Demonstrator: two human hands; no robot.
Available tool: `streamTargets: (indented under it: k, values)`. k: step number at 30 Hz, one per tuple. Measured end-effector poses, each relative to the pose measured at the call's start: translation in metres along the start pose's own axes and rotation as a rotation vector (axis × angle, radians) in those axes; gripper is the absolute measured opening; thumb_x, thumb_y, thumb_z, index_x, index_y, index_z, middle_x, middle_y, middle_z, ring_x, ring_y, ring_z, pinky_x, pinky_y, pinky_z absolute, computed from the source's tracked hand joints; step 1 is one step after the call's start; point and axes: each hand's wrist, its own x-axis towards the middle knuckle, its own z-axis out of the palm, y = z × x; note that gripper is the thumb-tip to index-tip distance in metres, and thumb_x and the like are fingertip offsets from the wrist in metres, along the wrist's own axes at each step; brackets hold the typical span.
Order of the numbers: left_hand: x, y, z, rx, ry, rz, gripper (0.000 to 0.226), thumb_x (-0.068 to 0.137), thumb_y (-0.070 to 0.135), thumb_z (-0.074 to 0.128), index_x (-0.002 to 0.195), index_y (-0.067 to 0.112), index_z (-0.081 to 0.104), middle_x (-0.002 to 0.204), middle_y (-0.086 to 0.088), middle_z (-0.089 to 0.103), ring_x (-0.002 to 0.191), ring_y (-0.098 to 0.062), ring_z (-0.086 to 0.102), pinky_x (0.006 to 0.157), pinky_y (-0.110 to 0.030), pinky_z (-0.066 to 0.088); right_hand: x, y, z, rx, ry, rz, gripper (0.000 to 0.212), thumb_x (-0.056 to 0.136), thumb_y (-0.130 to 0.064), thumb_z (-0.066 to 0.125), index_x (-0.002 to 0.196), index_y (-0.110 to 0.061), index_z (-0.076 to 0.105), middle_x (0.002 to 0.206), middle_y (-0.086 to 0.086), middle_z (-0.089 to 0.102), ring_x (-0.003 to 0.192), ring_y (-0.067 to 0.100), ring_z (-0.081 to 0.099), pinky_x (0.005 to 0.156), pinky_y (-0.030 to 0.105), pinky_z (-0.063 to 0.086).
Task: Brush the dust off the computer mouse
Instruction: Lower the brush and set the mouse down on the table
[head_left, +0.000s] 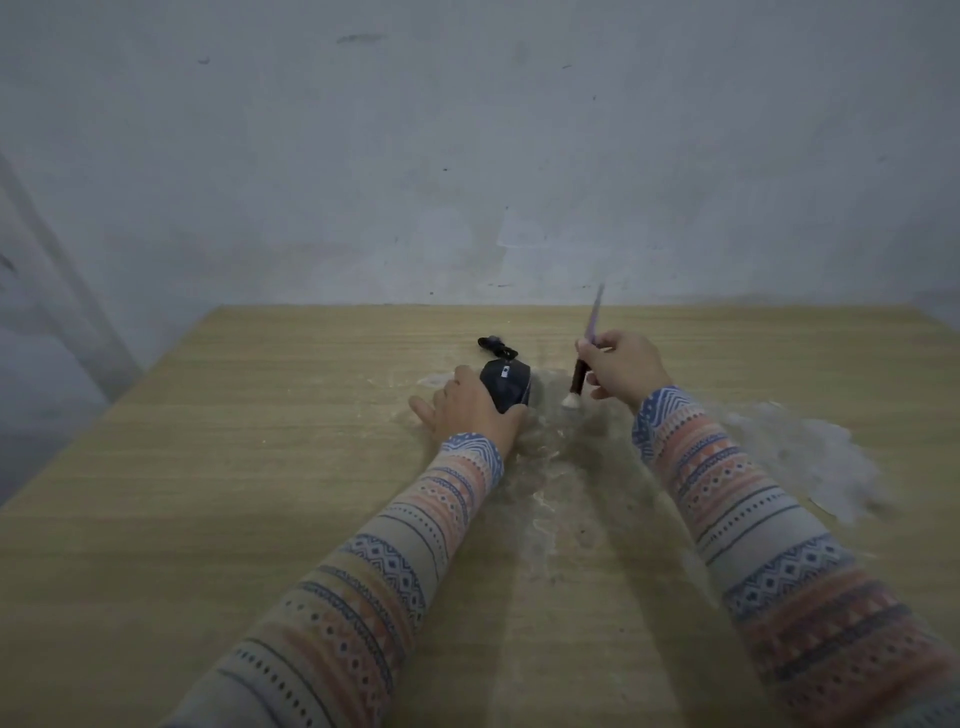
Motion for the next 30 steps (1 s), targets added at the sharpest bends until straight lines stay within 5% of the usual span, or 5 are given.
streamTargets:
  k: [8,20,30]
  values:
    - [0.019,0.013,0.009,0.034,0.004,0.024,0.066,0.07,0.065,0.065,0.112,0.018,0.046,0.107,-0.004,0.065,0.106,-0.029,0.058,0.109,-0.055,0.015,0.018,0.006,0.005,-0.612,-0.081,-0.04,0.039,0.092,-0.041,0.061,0.09,-0.006,0.078,0.081,0.01,0.076,0.075,0.024,0.071,0.073,0.035,0.059]
    - [0.056,0.042,0.027,0.088,-0.021,0.077,0.068,0.073,0.071,0.058,0.112,0.016,0.051,0.105,-0.003,0.065,0.104,-0.028,0.057,0.108,-0.055,0.013,0.061,0.019,0.02,-0.746,-0.061,-0.039,0.039,0.096,-0.037,0.052,0.095,-0.004,0.072,0.097,0.012,0.072,0.094,0.027,0.068,0.088,0.037,0.054]
    - [0.066,0.047,0.029,0.064,-0.023,0.037,0.073,0.071,0.076,0.054,0.116,0.018,0.053,0.11,-0.005,0.065,0.107,-0.029,0.057,0.107,-0.052,0.023,0.068,0.019,0.023,-0.782,-0.044,-0.08,0.045,0.098,-0.041,0.047,0.098,-0.002,0.071,0.1,0.015,0.073,0.094,0.029,0.068,0.086,0.037,0.054]
